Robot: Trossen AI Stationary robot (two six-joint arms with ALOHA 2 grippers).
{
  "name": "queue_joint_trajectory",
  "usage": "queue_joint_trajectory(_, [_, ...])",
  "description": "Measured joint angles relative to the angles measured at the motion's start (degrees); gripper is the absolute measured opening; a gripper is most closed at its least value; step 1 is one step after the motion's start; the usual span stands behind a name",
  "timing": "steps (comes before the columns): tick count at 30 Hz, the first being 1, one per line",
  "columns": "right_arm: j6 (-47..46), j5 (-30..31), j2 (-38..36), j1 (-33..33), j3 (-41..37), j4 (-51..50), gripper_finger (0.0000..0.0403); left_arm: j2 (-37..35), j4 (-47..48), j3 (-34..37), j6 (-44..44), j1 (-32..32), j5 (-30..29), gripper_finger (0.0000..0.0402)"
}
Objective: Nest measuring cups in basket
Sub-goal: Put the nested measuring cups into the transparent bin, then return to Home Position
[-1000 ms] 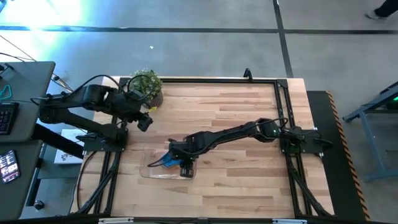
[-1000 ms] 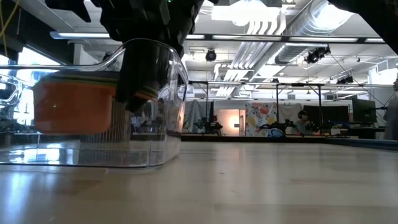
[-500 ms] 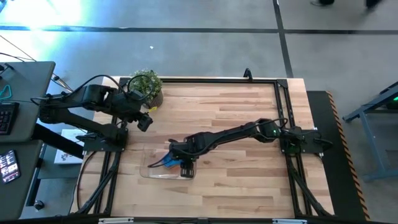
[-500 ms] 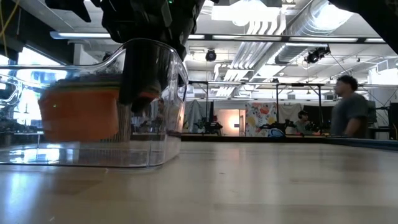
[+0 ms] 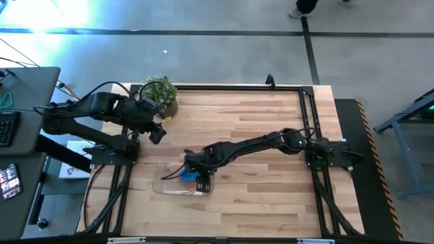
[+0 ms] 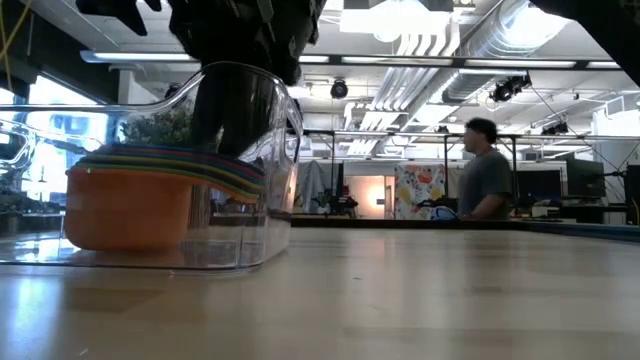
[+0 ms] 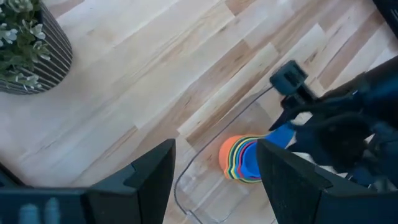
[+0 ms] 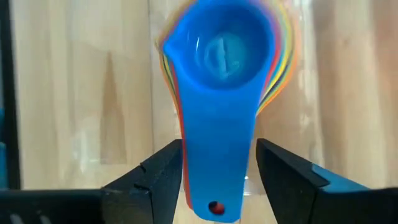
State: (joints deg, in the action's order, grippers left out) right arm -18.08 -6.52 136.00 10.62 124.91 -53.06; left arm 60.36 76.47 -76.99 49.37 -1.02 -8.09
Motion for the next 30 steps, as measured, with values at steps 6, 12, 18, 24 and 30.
queue_joint_trajectory(6, [-1.94,3.07,-2.61,-0.53,5.01,-0.87,0.0196,-1.12,-0.65,0.04,-6.18,-1.58,-0.23,0.0216])
queue_joint_trajectory(12, [-2.66,2.08,-8.49,-0.61,6.91,3.22,0.0196,-6.94,-13.56,2.58,-12.46,-6.58,-1.35,0.0216])
queue_joint_trajectory(18, [-2.1,6.32,-16.59,-1.66,6.35,3.91,0.0197,-15.67,-22.77,9.55,-17.77,-11.23,-4.54,0.0216])
queue_joint_trajectory(24, [0.31,10.98,-24.25,-2.02,6.31,0.91,0.0197,-25.01,-31.63,20.31,-21.79,-13.27,-4.75,0.0216])
queue_joint_trajectory(30, [2.68,14.61,-31.91,-1.2,6.28,-1.29,0.0197,-36.82,-44.31,35.4,-24.57,-14.12,-4.53,0.0216])
